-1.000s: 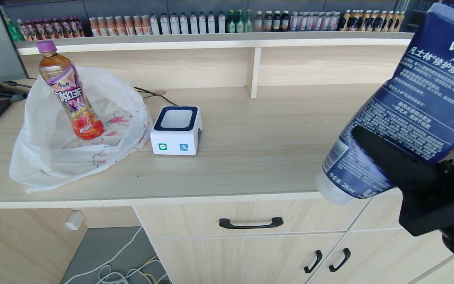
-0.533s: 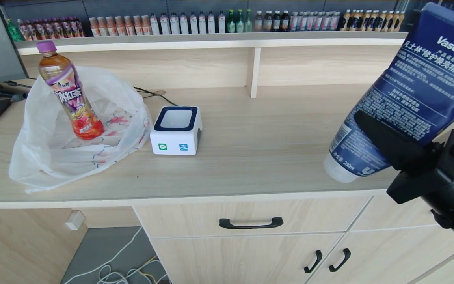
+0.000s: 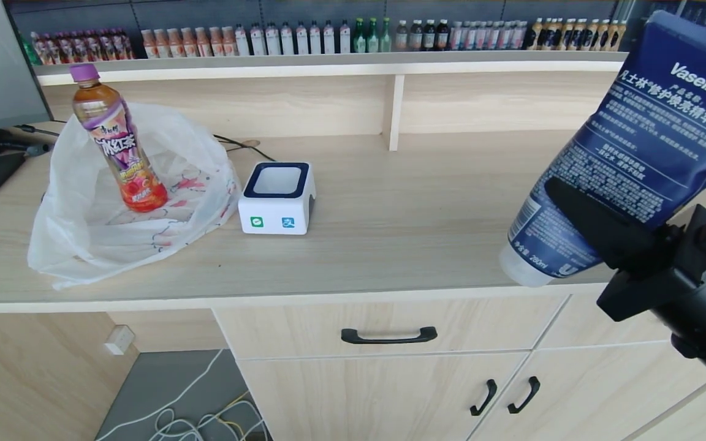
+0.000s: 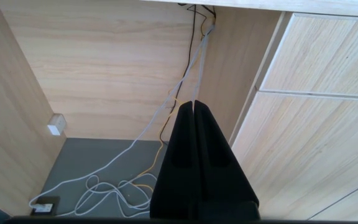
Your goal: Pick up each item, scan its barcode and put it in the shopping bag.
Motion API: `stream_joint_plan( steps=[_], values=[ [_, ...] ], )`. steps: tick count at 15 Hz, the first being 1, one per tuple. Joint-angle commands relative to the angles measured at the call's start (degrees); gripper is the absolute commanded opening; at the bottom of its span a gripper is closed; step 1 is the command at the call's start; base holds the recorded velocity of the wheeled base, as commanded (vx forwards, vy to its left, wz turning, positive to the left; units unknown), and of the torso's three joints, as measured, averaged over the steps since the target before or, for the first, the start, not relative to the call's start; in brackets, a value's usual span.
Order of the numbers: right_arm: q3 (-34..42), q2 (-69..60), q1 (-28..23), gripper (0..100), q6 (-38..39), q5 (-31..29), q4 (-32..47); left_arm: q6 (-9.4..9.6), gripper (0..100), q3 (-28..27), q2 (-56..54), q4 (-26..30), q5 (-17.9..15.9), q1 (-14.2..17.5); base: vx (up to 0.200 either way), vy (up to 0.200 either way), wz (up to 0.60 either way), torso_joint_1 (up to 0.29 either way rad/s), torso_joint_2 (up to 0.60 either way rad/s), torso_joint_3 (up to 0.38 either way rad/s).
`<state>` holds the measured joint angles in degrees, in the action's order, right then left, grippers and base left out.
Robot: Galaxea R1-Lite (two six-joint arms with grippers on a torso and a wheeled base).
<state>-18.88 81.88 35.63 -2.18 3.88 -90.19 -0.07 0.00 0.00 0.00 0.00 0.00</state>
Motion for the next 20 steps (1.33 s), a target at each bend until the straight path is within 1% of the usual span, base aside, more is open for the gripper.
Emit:
stream_joint_plan(
  steps=[1,4,20],
  values=[
    [-0.01,0.12,-0.04,0,0.07,-0.01,0.19,-0.01,0,0.0,0.0,0.0,0.0,0.0,0.0,0.0,0.0,0.0,0.0,0.0],
    [-0.1,0.21,-0.13,0,0.07,-0.01,0.19,-0.1,0,0.0,0.0,0.0,0.0,0.0,0.0,0.0,0.0,0.0,0.0,0.0],
    [-0.63,0.03,-0.04,0,0.07,0.08,0.19,-0.28,0,0.0,0.0,0.0,0.0,0.0,0.0,0.2,0.0,0.004,0.0,0.003]
  ],
)
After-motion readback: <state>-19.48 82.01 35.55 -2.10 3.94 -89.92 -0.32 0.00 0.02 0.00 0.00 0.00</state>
